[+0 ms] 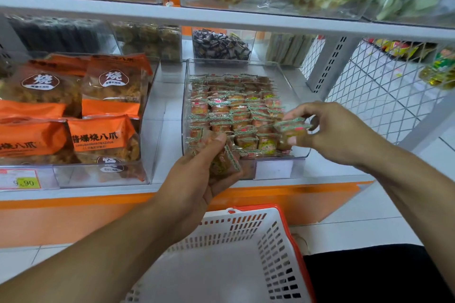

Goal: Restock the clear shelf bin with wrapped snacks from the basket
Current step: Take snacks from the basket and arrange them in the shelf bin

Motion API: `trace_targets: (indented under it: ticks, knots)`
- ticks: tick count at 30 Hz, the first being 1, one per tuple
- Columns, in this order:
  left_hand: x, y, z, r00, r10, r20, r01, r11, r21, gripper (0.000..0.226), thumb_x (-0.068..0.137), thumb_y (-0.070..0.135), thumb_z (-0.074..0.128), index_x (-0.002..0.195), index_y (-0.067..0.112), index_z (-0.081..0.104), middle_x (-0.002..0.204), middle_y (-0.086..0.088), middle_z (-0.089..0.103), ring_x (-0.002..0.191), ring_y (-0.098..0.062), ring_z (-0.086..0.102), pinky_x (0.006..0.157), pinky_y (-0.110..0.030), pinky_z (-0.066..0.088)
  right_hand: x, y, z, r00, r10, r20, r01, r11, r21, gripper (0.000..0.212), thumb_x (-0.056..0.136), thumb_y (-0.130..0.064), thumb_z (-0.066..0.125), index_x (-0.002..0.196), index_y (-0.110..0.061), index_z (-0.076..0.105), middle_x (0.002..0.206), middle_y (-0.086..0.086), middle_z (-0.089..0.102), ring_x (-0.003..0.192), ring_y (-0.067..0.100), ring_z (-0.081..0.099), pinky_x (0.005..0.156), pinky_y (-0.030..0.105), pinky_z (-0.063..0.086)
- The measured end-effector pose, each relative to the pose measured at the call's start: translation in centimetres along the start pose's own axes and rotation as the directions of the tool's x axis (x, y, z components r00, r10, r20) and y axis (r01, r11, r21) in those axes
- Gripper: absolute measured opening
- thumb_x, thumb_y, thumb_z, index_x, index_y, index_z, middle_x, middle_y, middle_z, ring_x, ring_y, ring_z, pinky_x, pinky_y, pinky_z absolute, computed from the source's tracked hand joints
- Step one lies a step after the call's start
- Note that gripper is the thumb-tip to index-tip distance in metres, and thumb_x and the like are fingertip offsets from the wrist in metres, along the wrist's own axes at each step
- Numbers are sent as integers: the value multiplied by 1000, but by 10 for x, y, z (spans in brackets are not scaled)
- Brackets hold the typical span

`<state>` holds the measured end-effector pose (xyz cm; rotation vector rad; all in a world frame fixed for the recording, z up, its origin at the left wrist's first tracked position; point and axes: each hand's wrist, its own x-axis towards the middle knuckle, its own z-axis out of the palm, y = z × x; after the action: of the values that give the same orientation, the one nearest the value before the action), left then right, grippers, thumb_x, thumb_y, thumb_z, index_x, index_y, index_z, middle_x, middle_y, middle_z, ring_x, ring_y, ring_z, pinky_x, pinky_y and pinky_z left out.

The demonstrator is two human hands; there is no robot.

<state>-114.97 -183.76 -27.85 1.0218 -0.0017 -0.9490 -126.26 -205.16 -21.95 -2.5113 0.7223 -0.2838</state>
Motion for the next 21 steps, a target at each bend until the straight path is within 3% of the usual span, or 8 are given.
trace_targets:
  ticks: [4, 8, 12, 15, 17, 18, 21]
  knots:
    - [1, -3, 3, 1000, -30, -8, 30, 999, 20, 58, 65, 36, 82, 119, 20, 66, 92, -11, 79, 87, -30, 77, 65, -35, 63, 7, 4, 25, 993, 19, 116, -25, 998, 51, 34, 74, -18, 86, 99, -31, 68, 107, -6, 68, 76, 7, 59, 73, 24, 45]
    - [1, -6, 5, 996, -79, 53, 76, 996, 47, 53, 70, 33, 82, 116, 14, 66, 89, -14, 79, 88, -36, 76, 65, -38, 63, 14, 7, 39, 979, 37, 202, -53, 996, 75, 40, 79, -11, 80, 113, -26, 65, 114, -1, 63, 99, 12, 63, 89, 27, 50]
    - [0, -7, 2, 994, -96, 53, 90, 990, 109, 64, 62, 34, 87, 119, 13, 66, 101, -18, 76, 89, -37, 76, 67, -35, 63, 14, 9, 33, 982, 77, 171, -87, 995, 51, 42, 77, -7, 81, 109, -29, 64, 106, 1, 66, 94, 15, 68, 71, 16, 46]
    - [2, -8, 2, 996, -76, 49, 64, 977, 204, 68, 59, 39, 88, 120, 15, 66, 99, -16, 77, 86, -34, 77, 72, -36, 64, 8, 3, 25, 999, 20, 45, -22, 999, 27, 27, 85, -17, 76, 104, -33, 65, 105, -7, 67, 86, 6, 67, 64, 5, 43]
    - [2, -9, 1, 997, -42, 60, 21, 948, 317, 68, 60, 43, 88, 119, 19, 64, 92, -10, 79, 84, -30, 77, 79, -39, 63, 1, -9, 22, 999, -31, 17, 26, 974, 226, 17, 87, -35, 73, 103, -33, 69, 98, -12, 68, 81, 6, 68, 74, 18, 51]
    - [2, -10, 0, 998, -11, 66, -16, 922, 386, 65, 62, 45, 87, 117, 20, 64, 89, -7, 79, 83, -28, 78, 80, -38, 63, -5, -18, 22, 995, -61, 73, 30, 929, 368, 23, 85, -44, 73, 105, -33, 70, 93, -11, 69, 80, 9, 70, 72, 27, 55]
    - [2, -13, -3, 987, 118, 113, -161, 808, 567, 49, 68, 46, 86, 107, 24, 66, 86, -2, 79, 81, -22, 77, 79, -36, 64, -20, -36, 33, 946, -152, 285, -16, 859, 512, 42, 77, -57, 74, 113, -35, 68, 93, -9, 72, 77, 17, 73, 63, 27, 56]
